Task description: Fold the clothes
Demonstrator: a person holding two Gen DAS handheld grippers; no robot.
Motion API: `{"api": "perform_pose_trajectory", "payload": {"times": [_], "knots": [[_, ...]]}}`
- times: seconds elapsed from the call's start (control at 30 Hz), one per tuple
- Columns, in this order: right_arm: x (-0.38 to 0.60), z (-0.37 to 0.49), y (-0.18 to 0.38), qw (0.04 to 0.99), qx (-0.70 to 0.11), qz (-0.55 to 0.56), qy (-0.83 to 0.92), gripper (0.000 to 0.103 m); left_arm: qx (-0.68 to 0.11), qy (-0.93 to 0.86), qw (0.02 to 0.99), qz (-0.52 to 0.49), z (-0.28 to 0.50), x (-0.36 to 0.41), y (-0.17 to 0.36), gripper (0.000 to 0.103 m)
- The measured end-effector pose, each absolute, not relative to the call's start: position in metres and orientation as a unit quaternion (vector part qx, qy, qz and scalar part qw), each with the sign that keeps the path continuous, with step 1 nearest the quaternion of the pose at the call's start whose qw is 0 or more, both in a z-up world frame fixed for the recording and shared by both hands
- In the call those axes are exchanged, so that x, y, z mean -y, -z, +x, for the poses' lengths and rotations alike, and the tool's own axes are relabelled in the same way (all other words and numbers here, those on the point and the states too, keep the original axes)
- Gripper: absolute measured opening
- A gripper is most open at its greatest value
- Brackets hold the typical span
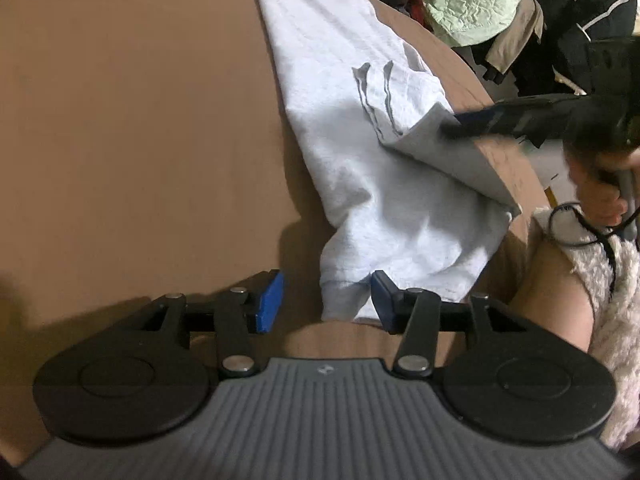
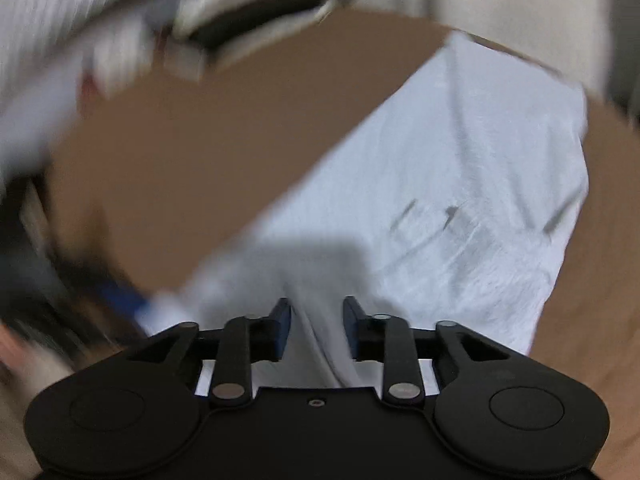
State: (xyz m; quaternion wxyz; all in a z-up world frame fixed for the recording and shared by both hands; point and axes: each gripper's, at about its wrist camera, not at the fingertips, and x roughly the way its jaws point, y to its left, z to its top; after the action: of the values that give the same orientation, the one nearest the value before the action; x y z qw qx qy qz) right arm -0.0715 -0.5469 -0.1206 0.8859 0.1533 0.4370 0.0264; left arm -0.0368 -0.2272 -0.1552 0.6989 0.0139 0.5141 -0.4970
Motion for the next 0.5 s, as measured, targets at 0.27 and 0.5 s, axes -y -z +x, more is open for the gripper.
{"api": "perform_pose_trajectory", "payload": {"times": [0.27,0.5], "knots": [[0.629,-0.113,0.144,0.845,-0.381,0.358,0.111,0.042,-0.509,0.508,0.694,-0.036,-0.030,0.231,0.163,0.059],[0.638,-0.121,0.163,0.799,-0.462,0.346,0.170,0.042,-0.540,0.570,0.617,0.049,-0.057,0.257,0.175,0.019]]}}
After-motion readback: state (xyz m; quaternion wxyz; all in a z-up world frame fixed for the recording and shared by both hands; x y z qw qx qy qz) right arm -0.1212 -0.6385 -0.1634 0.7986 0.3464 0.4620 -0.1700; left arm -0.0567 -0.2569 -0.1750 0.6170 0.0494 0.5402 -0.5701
